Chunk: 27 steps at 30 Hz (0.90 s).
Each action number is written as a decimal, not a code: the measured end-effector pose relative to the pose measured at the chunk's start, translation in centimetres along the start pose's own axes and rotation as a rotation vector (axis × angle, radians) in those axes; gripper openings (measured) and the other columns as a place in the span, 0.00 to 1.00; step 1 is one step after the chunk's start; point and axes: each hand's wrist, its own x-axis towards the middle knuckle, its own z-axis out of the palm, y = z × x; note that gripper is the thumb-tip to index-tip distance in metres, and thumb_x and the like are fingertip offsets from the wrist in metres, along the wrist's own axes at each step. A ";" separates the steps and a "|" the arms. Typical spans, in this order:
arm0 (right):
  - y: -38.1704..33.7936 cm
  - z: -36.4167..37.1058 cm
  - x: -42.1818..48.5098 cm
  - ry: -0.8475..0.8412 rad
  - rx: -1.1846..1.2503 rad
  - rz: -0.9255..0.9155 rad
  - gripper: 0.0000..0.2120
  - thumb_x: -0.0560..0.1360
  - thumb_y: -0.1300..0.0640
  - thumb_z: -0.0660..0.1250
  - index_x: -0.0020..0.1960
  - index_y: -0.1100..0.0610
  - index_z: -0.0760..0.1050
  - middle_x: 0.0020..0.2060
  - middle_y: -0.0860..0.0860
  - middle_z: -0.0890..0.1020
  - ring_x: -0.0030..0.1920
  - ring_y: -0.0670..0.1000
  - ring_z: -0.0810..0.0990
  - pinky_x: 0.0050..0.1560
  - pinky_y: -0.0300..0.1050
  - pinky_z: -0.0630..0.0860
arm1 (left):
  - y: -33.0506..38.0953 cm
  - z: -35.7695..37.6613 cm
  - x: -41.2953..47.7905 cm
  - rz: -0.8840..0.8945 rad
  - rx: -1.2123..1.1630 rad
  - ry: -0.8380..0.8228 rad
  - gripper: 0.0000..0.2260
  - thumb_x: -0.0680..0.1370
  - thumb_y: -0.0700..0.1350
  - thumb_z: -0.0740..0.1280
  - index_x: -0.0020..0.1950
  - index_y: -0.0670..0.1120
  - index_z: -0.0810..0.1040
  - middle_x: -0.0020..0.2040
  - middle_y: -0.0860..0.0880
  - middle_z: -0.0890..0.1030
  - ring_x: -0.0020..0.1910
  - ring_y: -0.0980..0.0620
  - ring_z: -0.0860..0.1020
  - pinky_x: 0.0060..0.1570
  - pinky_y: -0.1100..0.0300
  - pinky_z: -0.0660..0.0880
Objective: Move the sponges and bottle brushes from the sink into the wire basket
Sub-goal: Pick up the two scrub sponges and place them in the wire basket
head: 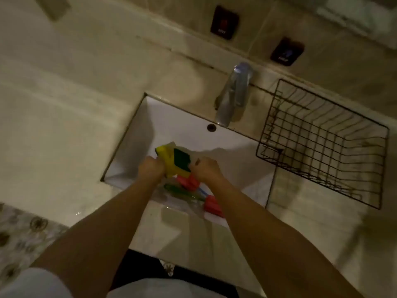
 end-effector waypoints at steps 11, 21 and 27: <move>-2.6 2.9 2.7 0.014 0.429 0.216 0.28 0.67 0.39 0.68 0.62 0.54 0.75 0.49 0.53 0.81 0.44 0.53 0.79 0.43 0.45 0.78 | -0.4 0.3 2.0 -0.187 -0.714 -0.308 0.15 0.77 0.57 0.65 0.44 0.45 0.79 0.26 0.48 0.84 0.25 0.45 0.77 0.28 0.57 0.73; -1.3 -1.5 -0.8 -0.086 0.674 0.128 0.15 0.72 0.54 0.71 0.58 0.55 0.77 0.49 0.54 0.82 0.42 0.48 0.80 0.36 0.39 0.78 | 2.1 -3.1 -0.5 0.046 -0.569 -0.533 0.11 0.71 0.52 0.73 0.50 0.48 0.84 0.43 0.51 0.87 0.48 0.48 0.82 0.40 0.56 0.80; 0.3 -5.6 -5.9 -0.065 0.798 -0.028 0.10 0.69 0.59 0.72 0.51 0.54 0.80 0.50 0.58 0.84 0.44 0.50 0.82 0.39 0.41 0.79 | 5.1 -3.9 -6.0 0.378 -0.431 -0.440 0.23 0.71 0.50 0.74 0.65 0.46 0.77 0.57 0.48 0.83 0.56 0.48 0.81 0.60 0.47 0.75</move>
